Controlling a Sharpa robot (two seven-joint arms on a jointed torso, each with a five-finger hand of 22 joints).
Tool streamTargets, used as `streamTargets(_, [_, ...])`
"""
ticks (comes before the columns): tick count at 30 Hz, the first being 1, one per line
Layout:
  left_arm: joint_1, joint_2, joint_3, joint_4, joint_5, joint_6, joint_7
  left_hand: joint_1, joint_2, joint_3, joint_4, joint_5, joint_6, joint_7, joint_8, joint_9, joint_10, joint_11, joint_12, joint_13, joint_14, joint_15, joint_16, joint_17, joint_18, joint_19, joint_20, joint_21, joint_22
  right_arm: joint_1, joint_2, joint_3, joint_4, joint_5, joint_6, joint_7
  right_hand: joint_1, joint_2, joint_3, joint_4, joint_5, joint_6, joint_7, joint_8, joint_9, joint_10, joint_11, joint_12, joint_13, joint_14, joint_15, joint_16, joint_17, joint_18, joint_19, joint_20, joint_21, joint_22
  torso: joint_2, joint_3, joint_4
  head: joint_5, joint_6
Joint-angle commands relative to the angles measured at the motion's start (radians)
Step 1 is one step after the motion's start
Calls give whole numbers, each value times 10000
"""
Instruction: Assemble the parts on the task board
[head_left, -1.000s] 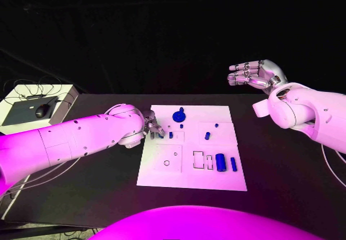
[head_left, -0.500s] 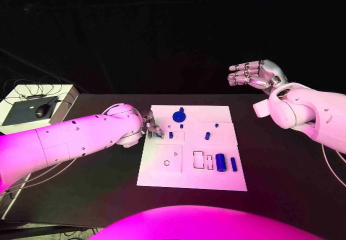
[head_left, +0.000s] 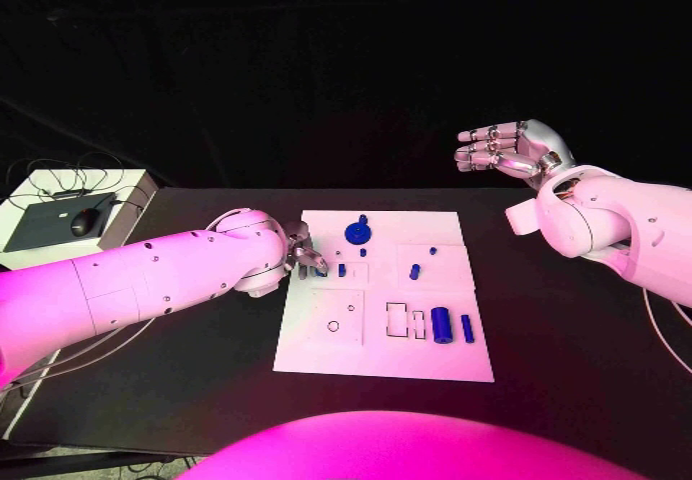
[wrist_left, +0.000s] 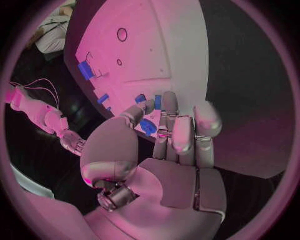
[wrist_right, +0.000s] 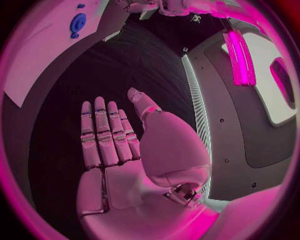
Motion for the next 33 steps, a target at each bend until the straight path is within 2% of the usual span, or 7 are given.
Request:
streamTargets(1, [-27, -19, 10, 102, 351, -23, 56, 102, 19, 1717, -1674, 38, 76, -53, 70, -1, 317, -296, 46, -6, -10, -90, 60, 21, -67, 36, -19, 72, 989, 3, 3, 8, -7, -40, 95, 42, 4, 102, -61, 1, 37, 86, 18, -30, 2, -66, 18, 39, 8, -82, 2, -34, -11, 44, -98, -2, 22, -12, 4, -2, 3, -6, 1])
streamTargets(9, [-27, -70, 50, 249, 378, -100, 57, 98, 13, 1736, -1675, 48, 90, -57, 67, -16, 333, -302, 42, -6, -12, -96, 65, 24, -67, 39, -24, 88, 990, -5, 17, 7, -29, -42, 117, 41, 4, 105, -62, -3, 38, 89, 18, -30, 2, -68, 18, 39, 8, -84, 2, -34, -11, 44, -100, -2, 22, -12, 6, 1, 13, 8, 1])
streamTargets(26, [-27, -15, 67, 143, 120, -327, 69, 110, -5, 1755, -1669, 47, 109, -58, 66, -44, 348, -309, 25, 0, -9, -107, 82, 40, -61, 48, -37, 141, 995, -14, 26, 6, -35, -46, 153, 41, -1, 121, -72, -20, 40, 94, 19, -29, 2, -77, 21, 41, 8, -92, 3, -31, -10, 45, -111, 3, 23, -12, 9, -10, 1, 17, 1])
streamTargets(33, [-28, 32, 70, 62, 97, -330, 70, 113, -7, 1757, -1669, 49, 112, -60, 68, -47, 351, -310, 26, 2, -7, -109, 88, 45, -61, 51, -38, 152, 997, -17, 38, 5, -42, -48, 172, 35, -1, 121, -72, -20, 40, 94, 19, -29, 2, -77, 21, 41, 8, -92, 3, -31, -10, 45, -111, 3, 23, -12, 7, 0, 9, 6, 1])
